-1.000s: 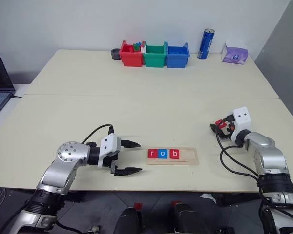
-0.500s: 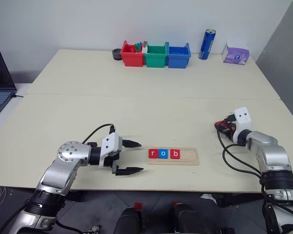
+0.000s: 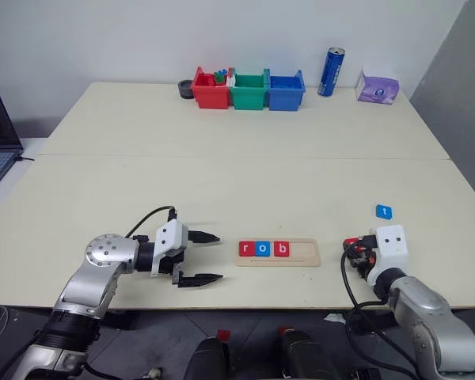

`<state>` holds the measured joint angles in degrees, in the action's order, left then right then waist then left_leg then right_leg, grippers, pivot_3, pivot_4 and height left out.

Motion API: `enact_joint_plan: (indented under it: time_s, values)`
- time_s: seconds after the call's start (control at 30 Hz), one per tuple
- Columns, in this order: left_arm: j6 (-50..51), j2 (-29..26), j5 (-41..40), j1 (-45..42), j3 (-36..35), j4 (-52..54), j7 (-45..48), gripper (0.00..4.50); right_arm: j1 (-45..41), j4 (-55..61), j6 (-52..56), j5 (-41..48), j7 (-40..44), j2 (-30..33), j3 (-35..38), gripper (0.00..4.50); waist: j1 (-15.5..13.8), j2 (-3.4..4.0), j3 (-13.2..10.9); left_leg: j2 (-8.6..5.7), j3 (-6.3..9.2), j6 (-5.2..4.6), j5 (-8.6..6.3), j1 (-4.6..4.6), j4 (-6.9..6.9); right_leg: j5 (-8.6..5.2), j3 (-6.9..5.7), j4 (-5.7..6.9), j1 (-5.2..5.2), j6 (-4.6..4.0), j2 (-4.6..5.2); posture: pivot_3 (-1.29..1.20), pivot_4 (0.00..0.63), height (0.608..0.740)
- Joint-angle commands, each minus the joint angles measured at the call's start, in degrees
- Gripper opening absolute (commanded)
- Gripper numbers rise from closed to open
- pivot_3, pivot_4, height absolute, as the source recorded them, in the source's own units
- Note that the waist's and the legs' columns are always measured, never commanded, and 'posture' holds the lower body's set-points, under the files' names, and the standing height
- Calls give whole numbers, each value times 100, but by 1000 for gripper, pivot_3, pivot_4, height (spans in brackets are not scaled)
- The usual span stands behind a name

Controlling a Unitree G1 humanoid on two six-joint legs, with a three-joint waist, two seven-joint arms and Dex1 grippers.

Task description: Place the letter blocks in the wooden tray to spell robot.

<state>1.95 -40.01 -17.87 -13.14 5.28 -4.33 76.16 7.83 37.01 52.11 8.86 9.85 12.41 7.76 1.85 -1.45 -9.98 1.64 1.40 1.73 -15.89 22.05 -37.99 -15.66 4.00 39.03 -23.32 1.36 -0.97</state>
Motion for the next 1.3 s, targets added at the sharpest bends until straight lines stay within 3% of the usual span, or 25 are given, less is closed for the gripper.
enact_joint_plan:
  time_s: [0.03,0.23,0.53,0.67,0.73,0.8,0.9,1.07,1.3]
  values:
    - [-161,0,-37,-99,-38,-19,81,4500,250,421,70,-121,-321,-187,-144,1445,0,0,0,1,0,0,0,0,1,0,-2,0,0,0,-1,0,150,740]
    - [-237,19,-6,-72,-27,-35,70,4500,526,365,129,-135,-674,-585,-174,1445,0,-5,3,5,1,0,0,1,7,-4,-2,-2,0,-5,0,0,150,740]
    - [-277,55,47,-10,-3,13,18,4500,126,549,-145,-119,-935,-884,82,4469,-3,-14,9,2,2,0,0,0,3,-5,-3,-2,3,-6,1,0,150,740]
    - [-296,60,68,-4,-9,4,-6,4500,-334,881,-309,-20,-617,-409,132,4469,3,-7,4,0,1,0,0,1,4,-4,1,-3,-1,-5,2,0,150,740]
    - [-310,68,71,-20,2,-12,-12,4500,-624,792,-374,306,-4,109,269,4469,8,-7,4,1,2,0,0,0,5,-4,-1,-3,-2,-5,0,0,150,740]
    - [-331,78,74,-37,12,-36,-14,4500,-869,528,-254,774,814,753,438,4469,8,-7,4,0,0,0,0,0,7,-4,-3,-3,-1,-5,-2,0,150,740]
    - [-356,97,83,-74,30,-83,1,4500,-926,-34,-382,1231,2368,2195,448,4469,4,-8,3,-3,-6,-1,-1,1,6,-4,-7,-7,3,-5,-1,0,150,740]
    - [-347,116,90,-110,61,-95,6,4500,-725,-985,-1504,1053,4266,4024,-74,4469,-5,-6,-5,-6,-6,-2,-2,5,5,-5,-16,-12,5,-5,-2,0,150,740]
    - [-276,106,63,-83,105,29,-37,4500,-1220,-2202,-2503,722,5076,4445,-663,4469,13,-10,-8,-4,-11,-2,-1,-1,2,-4,-10,-5,5,-4,-5,0,150,740]
